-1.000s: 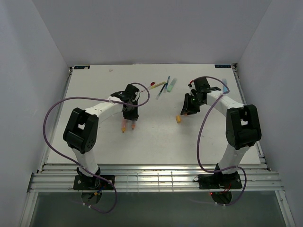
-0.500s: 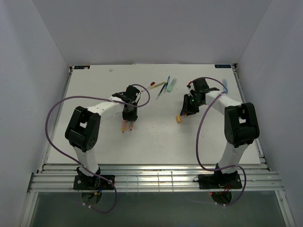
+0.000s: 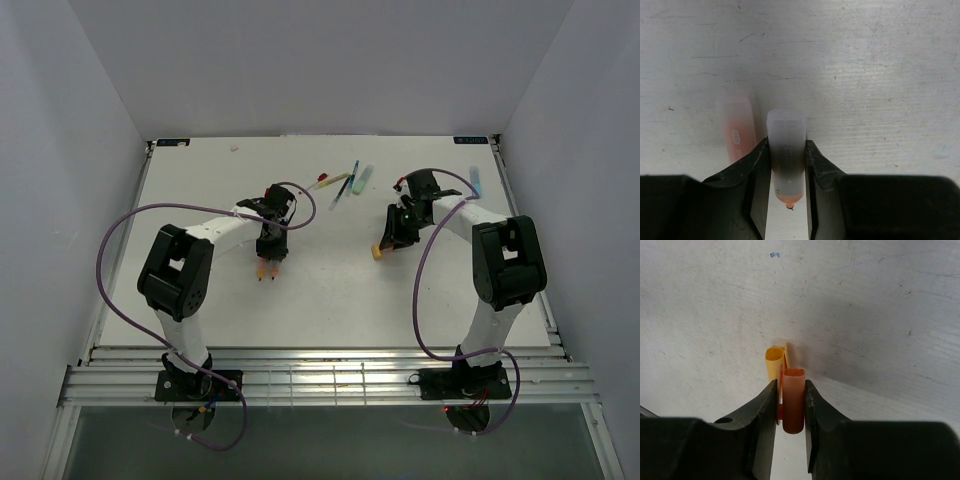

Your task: Open the pen caps

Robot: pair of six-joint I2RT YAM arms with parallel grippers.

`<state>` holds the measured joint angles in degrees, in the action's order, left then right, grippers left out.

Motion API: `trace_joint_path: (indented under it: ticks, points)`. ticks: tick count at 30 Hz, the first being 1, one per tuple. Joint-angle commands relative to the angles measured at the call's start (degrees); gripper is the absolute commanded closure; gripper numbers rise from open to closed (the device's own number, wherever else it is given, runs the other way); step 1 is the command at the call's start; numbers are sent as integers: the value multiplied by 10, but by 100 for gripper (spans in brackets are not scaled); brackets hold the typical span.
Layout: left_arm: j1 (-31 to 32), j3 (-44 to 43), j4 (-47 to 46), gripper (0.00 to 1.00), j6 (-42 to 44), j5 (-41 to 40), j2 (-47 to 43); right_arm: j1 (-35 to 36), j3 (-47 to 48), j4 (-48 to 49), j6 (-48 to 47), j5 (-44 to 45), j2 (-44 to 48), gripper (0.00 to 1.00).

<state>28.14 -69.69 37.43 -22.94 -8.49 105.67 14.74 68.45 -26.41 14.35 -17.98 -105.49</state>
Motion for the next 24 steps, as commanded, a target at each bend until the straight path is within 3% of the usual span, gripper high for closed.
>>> trace_joint_path:
  ticks: [1, 13, 24]
  points:
    - [-1, 9, -3, 76, -3, -11, -5, -2, -2, 16, -9, -13, -4, 84]
    - [-1, 22, -4, 60, -11, -8, -12, -2, -4, 24, -4, -26, -8, 76]
    - [-1, 13, -4, 56, -11, -6, -13, -2, -12, 25, -5, -23, -5, 66]
